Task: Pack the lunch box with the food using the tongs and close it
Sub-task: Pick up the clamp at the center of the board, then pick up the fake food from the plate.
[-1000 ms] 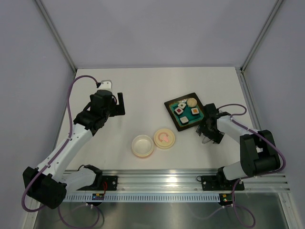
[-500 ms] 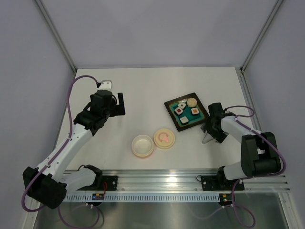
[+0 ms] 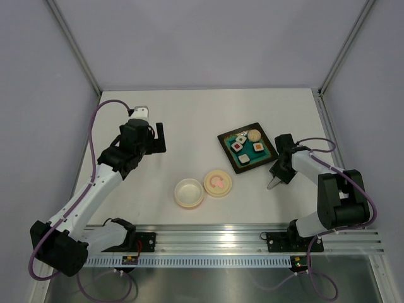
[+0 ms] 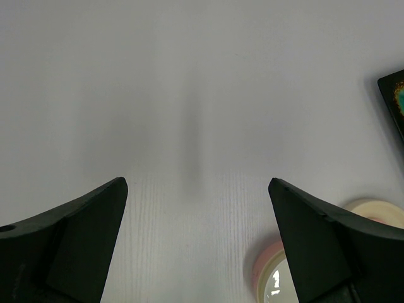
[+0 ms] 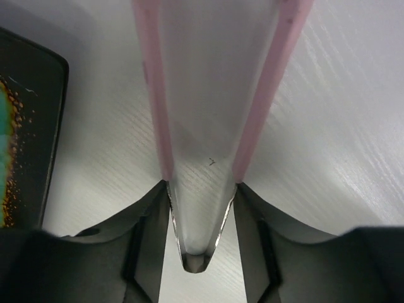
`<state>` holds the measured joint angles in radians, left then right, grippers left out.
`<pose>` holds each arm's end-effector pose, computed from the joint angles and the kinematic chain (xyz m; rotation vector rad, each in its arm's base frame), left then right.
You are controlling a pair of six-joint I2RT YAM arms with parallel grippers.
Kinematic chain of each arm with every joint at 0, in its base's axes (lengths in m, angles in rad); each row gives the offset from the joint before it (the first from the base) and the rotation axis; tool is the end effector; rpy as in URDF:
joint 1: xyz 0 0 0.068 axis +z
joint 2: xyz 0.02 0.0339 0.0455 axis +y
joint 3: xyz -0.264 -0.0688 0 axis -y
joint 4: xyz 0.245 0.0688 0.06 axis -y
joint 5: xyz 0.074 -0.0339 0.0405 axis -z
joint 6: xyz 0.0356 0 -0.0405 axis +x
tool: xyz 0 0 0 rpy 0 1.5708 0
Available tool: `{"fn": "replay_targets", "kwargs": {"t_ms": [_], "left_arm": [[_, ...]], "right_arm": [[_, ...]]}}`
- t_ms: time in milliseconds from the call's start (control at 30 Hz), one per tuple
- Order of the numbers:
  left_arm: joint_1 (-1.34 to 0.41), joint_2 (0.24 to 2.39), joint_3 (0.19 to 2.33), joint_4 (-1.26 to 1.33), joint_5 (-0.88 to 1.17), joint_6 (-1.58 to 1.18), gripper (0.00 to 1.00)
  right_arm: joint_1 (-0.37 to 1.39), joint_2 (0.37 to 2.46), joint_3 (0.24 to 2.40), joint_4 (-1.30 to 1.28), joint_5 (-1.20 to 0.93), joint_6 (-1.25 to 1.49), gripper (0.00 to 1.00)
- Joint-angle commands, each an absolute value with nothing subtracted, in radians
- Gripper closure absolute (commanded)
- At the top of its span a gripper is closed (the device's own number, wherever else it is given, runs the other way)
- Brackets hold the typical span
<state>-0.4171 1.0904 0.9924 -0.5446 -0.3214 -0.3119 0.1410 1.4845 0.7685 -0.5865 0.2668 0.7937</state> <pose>0.2185 -0.0845 0.3188 -0.0617 2.1753 -0.0586 0.2490 0.0259 0.1565 0.9386 2.6161 -0.1640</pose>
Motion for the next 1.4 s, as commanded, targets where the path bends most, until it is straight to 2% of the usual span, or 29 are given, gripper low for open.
{"fn": "replay_targets", "kwargs": {"t_ms": [0, 200, 267, 400, 533, 733, 867, 1033, 1367], "left_arm": [[-0.419, 1.083, 1.022, -0.522, -0.311, -0.308, 0.01], [-0.419, 1.083, 1.022, -0.520, -0.313, -0.305, 0.01], [-0.419, 1.085, 1.020, -0.517, -0.313, -0.307, 0.01], [-0.419, 1.086, 1.020, -0.518, -0.311, -0.308, 0.01], [-0.420, 1.086, 1.020, -0.515, -0.314, -0.307, 0.01], [-0.419, 1.095, 1.022, -0.511, -0.310, -0.313, 0.01], [-0.420, 1.092, 1.019, -0.514, -0.311, -0.314, 0.01], [-0.419, 1.086, 1.014, -0.517, -0.318, -0.314, 0.01], [-0.420, 1.085, 1.008, -0.515, -0.322, -0.314, 0.01]], "right_arm": [[0.137, 1.474, 0.776, -0.569, 0.267, 0.793, 0.54], [0.137, 1.410, 0.781, -0.627, 0.285, 0.785, 0.87], [0.137, 1.376, 0.799, -0.669, 0.291, 0.772, 0.90], [0.140, 1.319, 0.848, -0.745, 0.304, 0.739, 0.90], [0.140, 1.295, 0.932, -0.805, 0.224, 0.637, 0.89], [0.224, 1.422, 1.147, -0.954, 0.120, 0.485, 0.87], [0.308, 1.500, 1.274, -1.038, 0.040, 0.414, 0.81], [0.328, 1.526, 1.308, -1.084, 0.008, 0.379, 0.70], [0.328, 1.555, 1.307, -1.094, -0.028, 0.336, 0.64]]}}
